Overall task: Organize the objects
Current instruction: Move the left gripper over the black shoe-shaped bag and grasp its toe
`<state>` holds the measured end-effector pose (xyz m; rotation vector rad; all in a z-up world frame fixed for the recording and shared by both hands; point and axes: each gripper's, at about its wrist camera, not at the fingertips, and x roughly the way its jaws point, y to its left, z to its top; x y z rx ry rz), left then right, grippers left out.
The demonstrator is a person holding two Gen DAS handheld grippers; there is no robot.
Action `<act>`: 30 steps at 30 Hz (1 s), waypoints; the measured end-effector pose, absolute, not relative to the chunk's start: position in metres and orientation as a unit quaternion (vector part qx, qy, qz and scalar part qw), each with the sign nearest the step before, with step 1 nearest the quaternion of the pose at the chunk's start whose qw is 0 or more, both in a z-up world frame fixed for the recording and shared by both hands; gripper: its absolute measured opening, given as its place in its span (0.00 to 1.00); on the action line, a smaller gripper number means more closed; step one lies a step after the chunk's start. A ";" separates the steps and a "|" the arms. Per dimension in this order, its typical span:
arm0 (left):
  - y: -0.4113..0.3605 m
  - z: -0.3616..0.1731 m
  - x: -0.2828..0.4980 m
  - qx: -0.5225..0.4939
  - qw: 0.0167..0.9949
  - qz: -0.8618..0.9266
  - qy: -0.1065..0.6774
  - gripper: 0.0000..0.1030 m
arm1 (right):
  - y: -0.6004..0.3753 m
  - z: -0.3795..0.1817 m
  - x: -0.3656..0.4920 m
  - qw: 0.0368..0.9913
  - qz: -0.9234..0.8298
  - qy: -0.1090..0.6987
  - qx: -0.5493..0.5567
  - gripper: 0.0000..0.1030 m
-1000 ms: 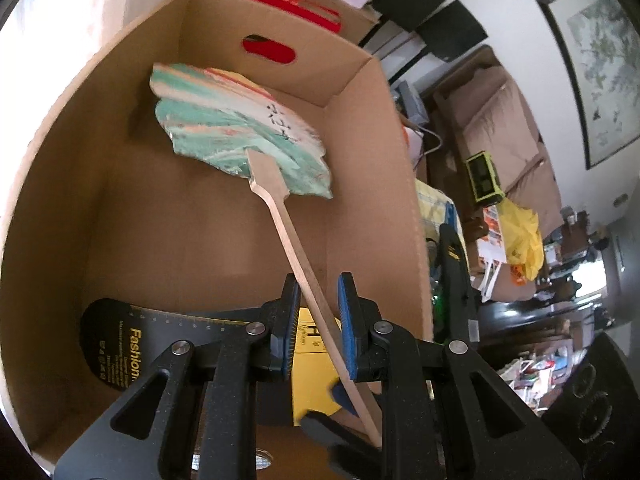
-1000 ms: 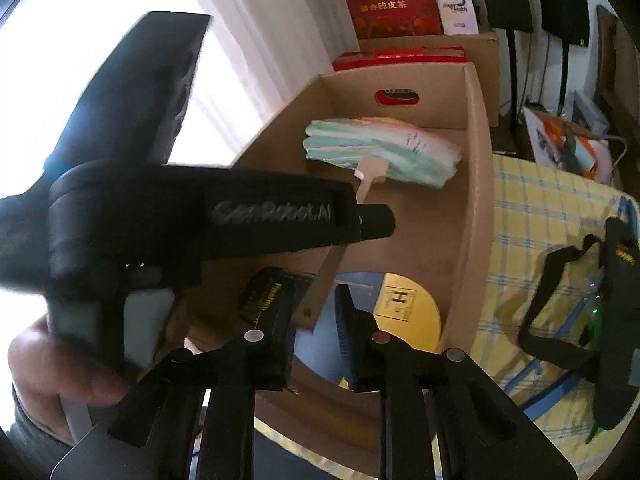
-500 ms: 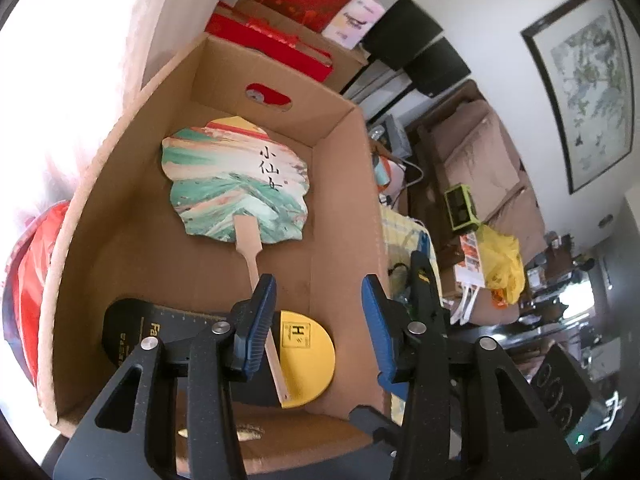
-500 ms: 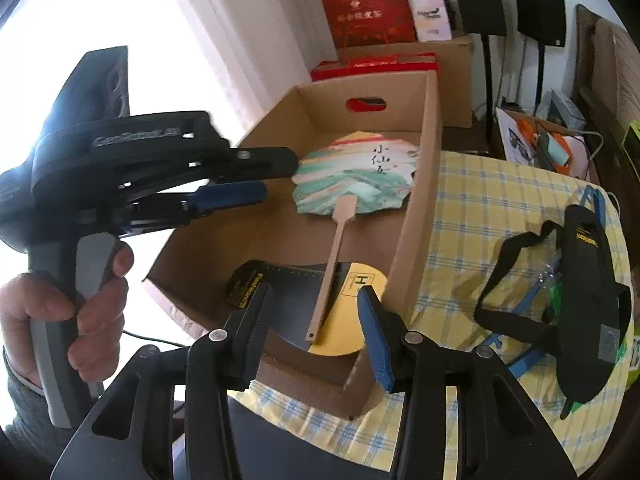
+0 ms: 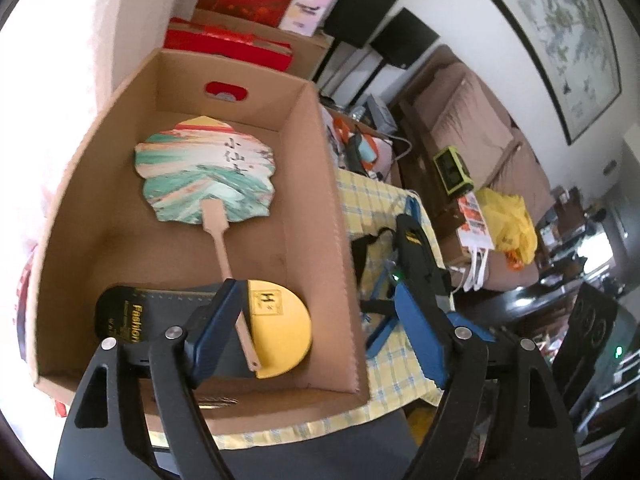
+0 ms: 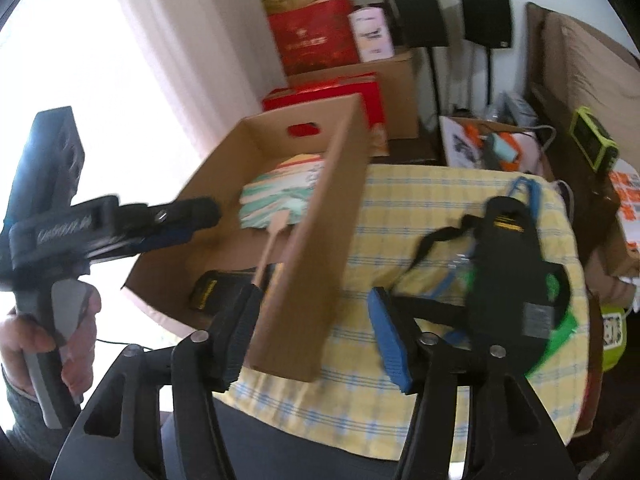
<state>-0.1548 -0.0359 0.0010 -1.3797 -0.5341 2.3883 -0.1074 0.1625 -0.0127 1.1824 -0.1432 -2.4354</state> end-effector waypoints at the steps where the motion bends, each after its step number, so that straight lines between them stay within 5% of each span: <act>1: -0.033 0.002 -0.153 -0.485 0.167 0.839 -0.185 0.74 | 0.169 -0.012 -0.107 0.208 -0.879 -0.053 0.425 0.57; 28: 0.097 -0.018 -0.136 -0.521 0.245 0.804 -0.147 0.74 | 0.326 -0.031 -0.088 0.077 -0.889 -0.124 0.434 0.61; 30: 0.105 -0.021 -0.137 -0.524 0.244 0.803 -0.145 0.88 | 0.332 -0.034 -0.090 0.073 -0.887 -0.132 0.436 0.61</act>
